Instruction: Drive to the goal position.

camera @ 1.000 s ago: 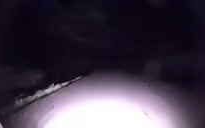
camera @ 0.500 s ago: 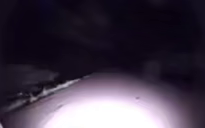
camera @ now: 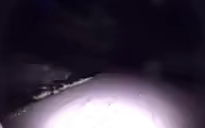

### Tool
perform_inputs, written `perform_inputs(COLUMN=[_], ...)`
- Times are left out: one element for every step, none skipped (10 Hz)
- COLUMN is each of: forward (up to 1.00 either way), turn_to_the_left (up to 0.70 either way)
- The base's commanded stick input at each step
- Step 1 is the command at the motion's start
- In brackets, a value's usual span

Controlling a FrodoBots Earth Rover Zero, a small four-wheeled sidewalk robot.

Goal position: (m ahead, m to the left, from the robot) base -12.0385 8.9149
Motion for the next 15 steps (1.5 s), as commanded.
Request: perform_inputs(forward=[-1.0, -1.0, -1.0, -1.0, -1.0, -1.0, -1.0, -1.0, -1.0, -1.0, -1.0, -1.0, -1.0, -1.0, -1.0], turn_to_the_left=[0.0, 0.0, 0.0, 0.0, 0.0, 0.0, 0.0, 0.0, 0.0, 0.0, 0.0, 0.0, 0.0, 0.0, 0.0])
